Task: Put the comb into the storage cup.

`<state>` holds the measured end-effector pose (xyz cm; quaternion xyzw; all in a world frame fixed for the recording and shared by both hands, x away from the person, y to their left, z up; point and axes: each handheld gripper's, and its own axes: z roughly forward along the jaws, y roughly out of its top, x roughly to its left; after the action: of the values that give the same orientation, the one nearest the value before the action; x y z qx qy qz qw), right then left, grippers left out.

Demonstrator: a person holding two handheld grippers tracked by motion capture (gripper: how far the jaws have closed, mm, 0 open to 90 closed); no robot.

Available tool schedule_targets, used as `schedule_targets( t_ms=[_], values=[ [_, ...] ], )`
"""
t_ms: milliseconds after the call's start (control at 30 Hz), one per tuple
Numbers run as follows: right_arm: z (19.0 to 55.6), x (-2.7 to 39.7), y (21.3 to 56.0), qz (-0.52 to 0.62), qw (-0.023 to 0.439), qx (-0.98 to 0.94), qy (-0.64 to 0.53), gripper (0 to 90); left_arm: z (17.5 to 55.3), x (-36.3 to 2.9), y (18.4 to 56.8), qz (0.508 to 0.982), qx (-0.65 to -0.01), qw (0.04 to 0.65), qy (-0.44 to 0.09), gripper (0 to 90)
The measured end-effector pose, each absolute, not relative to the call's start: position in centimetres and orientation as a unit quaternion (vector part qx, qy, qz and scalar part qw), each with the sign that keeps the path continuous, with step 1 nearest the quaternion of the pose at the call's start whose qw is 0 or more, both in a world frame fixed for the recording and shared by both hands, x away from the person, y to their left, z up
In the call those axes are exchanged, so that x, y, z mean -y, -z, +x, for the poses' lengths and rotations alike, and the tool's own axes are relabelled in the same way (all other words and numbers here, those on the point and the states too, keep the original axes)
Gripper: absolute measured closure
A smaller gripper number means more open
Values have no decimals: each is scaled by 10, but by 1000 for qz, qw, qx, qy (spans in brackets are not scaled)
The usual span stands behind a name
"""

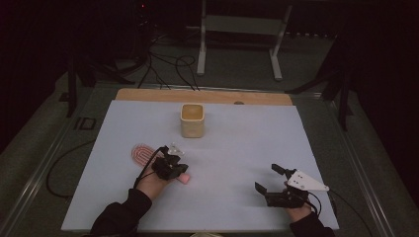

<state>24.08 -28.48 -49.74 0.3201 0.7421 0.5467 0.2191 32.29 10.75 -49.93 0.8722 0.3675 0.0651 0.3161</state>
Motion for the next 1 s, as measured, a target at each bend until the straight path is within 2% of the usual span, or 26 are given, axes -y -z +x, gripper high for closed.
schedule_targets(
  t_ms=[633,1000],
  values=[
    [241,285,497,320,219,-741,-548,88,299,-123,498,891,-351,282,-54,900],
    [240,284,497,321,219,-742,-547,88,283,-145,496,902,-343,256,-59,900]
  ],
)
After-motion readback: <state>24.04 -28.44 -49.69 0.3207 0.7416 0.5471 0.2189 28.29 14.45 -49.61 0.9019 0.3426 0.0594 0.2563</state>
